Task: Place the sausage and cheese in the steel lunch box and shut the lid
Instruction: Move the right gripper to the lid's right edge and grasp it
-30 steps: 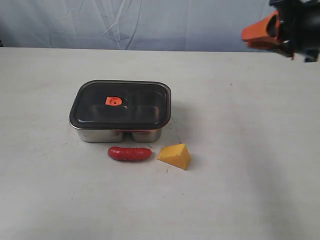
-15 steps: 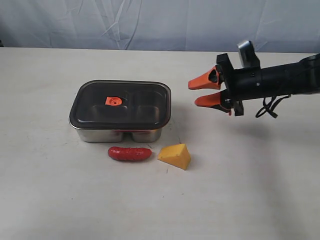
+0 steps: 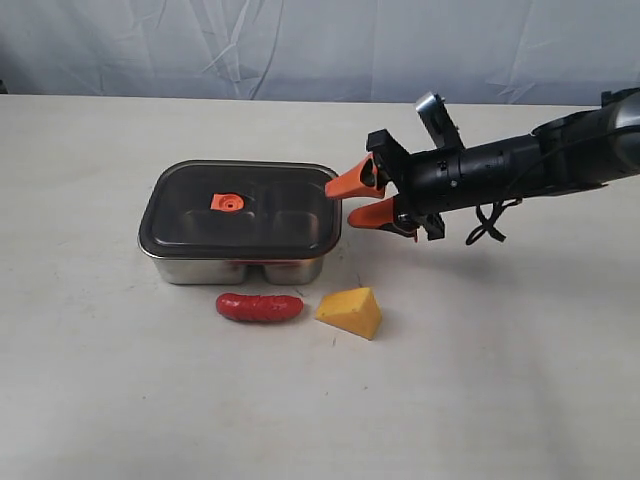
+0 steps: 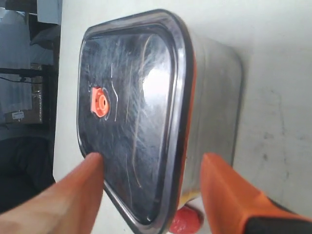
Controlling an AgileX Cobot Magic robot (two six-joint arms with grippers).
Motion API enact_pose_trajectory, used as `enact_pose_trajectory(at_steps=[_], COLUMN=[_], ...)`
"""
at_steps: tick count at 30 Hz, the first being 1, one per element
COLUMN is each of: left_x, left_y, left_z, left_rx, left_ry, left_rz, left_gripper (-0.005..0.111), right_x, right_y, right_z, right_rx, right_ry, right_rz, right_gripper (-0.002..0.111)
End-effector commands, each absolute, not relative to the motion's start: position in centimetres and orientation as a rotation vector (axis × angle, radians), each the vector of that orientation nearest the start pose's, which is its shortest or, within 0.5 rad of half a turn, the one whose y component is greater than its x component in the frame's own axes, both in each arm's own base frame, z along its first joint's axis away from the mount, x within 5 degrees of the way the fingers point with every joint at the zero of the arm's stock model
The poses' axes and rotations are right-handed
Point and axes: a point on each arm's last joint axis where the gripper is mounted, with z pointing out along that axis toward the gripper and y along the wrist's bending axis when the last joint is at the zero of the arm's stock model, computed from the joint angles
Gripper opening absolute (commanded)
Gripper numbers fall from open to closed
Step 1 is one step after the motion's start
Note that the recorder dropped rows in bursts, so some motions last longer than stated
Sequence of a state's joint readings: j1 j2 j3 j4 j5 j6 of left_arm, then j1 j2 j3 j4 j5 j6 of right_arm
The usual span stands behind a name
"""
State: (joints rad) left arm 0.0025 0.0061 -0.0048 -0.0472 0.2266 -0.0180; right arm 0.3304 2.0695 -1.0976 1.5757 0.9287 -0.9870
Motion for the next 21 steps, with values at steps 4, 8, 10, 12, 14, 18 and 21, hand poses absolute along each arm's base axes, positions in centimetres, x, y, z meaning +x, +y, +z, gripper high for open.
enact_pose_trajectory(at_steps=[4, 8, 10, 12, 14, 18, 21], left_x=[5.57, 5.57, 5.57, 5.57, 5.57, 5.57, 5.57], left_y=[-0.05, -0.05, -0.05, -0.05, -0.05, -0.05, -0.05], left_z=[19.35, 19.35, 19.35, 19.35, 19.35, 19.35, 19.35], left_rx=[-0.052, -0.052, -0.052, -0.052, -0.052, -0.052, -0.052], left_ry=[1.7, 1.7, 1.7, 1.7, 1.7, 1.7, 1.7], left_rz=[-0.05, -0.05, -0.05, -0.05, -0.05, -0.05, -0.05], left_gripper=[0.0, 0.0, 0.0, 0.0, 0.0, 0.0, 0.0], right_x=[33.22, 32.99, 32.99, 32.99, 32.99, 32.99, 32.97], right_y=[20.45, 20.91, 20.91, 20.91, 20.91, 20.91, 20.92], right_z=[12.74, 12.69, 12.69, 12.69, 12.69, 12.69, 12.71], right_rx=[-0.151, -0.162, -0.162, -0.162, -0.16, -0.157, -0.16], right_ry=[2.561, 2.566, 2.566, 2.566, 2.567, 2.568, 2.567], right_rz=[1.458, 1.449, 1.449, 1.449, 1.45, 1.45, 1.455], right_gripper=[0.057, 0.057, 0.057, 0.053, 0.044, 0.024, 0.012])
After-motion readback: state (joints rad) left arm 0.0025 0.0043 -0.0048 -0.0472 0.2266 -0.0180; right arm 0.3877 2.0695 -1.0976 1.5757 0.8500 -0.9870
